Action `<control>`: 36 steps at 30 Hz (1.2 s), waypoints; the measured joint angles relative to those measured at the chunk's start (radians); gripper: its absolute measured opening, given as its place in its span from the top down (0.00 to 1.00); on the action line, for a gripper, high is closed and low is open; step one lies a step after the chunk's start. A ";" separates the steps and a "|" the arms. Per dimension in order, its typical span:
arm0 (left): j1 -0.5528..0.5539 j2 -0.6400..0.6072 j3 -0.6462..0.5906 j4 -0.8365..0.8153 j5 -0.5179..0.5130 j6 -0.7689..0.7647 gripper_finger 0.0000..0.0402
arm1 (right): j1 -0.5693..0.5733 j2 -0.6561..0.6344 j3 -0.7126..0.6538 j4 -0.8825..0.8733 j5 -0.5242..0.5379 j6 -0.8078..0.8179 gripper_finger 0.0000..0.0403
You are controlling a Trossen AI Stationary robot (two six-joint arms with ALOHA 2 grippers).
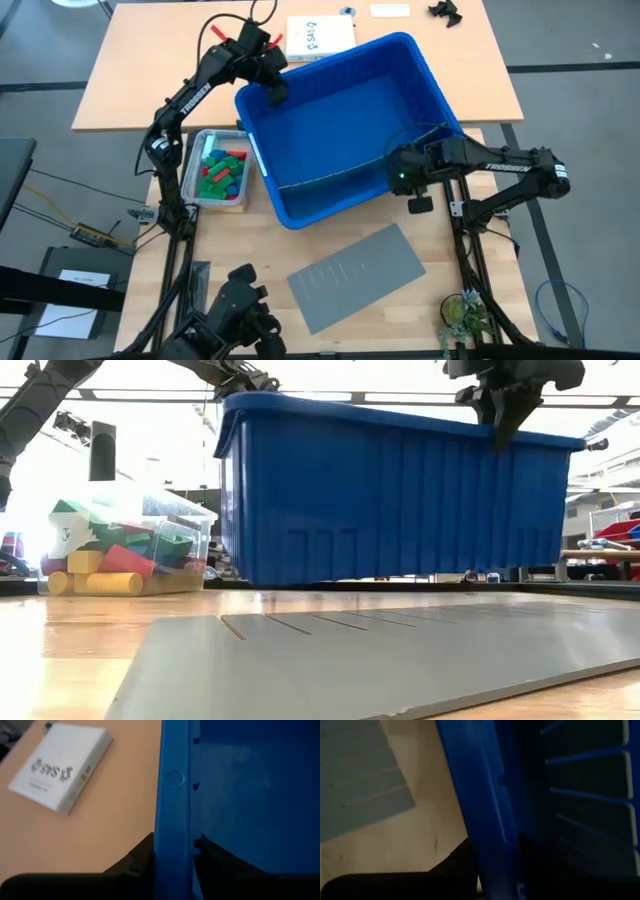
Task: Sort blocks
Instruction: Assemble the blue bin using bin divider
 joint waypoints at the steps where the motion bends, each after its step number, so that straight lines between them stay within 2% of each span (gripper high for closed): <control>1: 0.000 0.000 -0.008 -0.002 -0.001 -0.010 0.71 | -0.018 0.000 0.000 -0.008 0.003 -0.007 0.74; 8: 0.002 0.003 -0.091 0.050 -0.031 -0.044 0.71 | -0.123 0.000 0.000 -0.021 0.009 -0.085 0.71; 16: 0.003 0.005 -0.186 0.177 -0.051 -0.112 0.71 | -0.162 -0.003 -0.020 -0.028 0.037 -0.014 0.48; 20: 0.000 0.005 -0.198 0.184 -0.064 -0.166 0.71 | -0.161 -0.007 0.054 -0.107 0.028 0.072 0.40; 23: -0.003 0.005 -0.199 0.184 -0.065 -0.222 0.71 | -0.161 -0.013 0.148 -0.118 -0.035 0.144 0.37; 28: -0.010 0.007 -0.200 0.177 -0.057 -0.338 0.71 | -0.159 -0.014 0.268 -0.044 -0.212 0.285 0.37; 32: -0.033 0.007 -0.200 0.165 -0.077 -0.402 0.71 | -0.130 -0.013 0.257 0.097 -0.354 0.372 0.39; 36: -0.060 0.007 -0.200 0.122 -0.081 -0.408 0.70 | -0.060 -0.002 0.197 0.252 -0.395 0.404 0.41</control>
